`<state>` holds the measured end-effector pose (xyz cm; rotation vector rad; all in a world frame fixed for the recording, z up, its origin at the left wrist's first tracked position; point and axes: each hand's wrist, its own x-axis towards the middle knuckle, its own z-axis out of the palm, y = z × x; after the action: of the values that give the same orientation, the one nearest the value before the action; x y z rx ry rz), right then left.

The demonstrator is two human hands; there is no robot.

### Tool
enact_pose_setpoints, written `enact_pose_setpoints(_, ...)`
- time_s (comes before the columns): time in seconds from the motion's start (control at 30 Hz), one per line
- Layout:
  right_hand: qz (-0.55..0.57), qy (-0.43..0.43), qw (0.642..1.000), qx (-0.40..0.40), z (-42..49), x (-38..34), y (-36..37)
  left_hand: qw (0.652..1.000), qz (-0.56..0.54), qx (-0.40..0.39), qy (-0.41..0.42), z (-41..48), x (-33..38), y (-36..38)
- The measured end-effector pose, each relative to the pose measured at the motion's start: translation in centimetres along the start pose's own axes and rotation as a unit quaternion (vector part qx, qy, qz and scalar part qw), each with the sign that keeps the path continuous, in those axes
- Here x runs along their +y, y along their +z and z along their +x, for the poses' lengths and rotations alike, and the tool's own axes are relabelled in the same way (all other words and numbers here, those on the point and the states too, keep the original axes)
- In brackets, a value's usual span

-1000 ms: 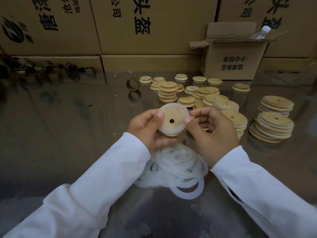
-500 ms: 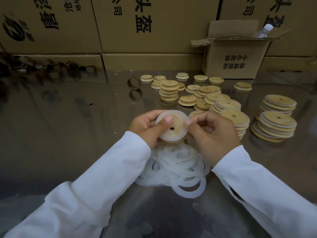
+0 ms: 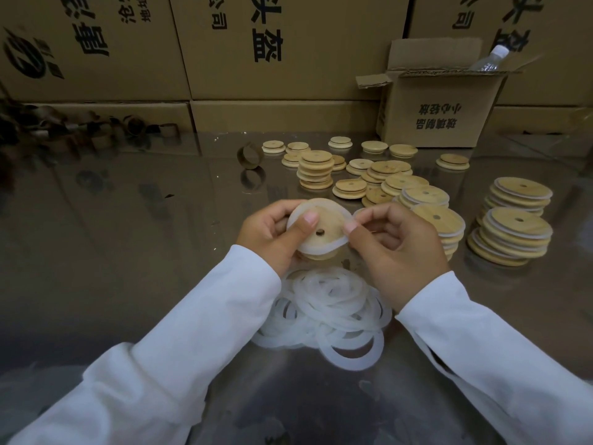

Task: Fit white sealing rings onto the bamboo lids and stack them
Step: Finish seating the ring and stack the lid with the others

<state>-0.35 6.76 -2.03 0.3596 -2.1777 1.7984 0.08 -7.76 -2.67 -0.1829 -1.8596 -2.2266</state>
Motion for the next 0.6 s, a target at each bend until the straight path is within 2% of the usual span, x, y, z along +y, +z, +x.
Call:
enact_pose_setpoints(0.13,-0.003,-0.003,1.0,0.016,-0.3,0.03,0.42,0.998,-0.034,0.023,-0.045,0.05,-0.13,0.41)
enact_pose_setpoints(0.23,-0.017,-0.002,0.999,0.044,-0.12,0.13,0.18,0.993,-0.08,0.009,-0.084,0.07,-0.14,0.57)
enact_pose_setpoints(0.4,-0.022,-0.006,0.999,0.033,0.08,0.18,-0.13,0.996,0.012,-0.044,-0.074,-0.14,-0.09,0.26)
enact_pose_setpoints(0.6,-0.015,0.002,1.0,0.001,0.1,0.3,-0.05,0.995,0.079,-0.035,-0.038,-0.28,0.08,0.11)
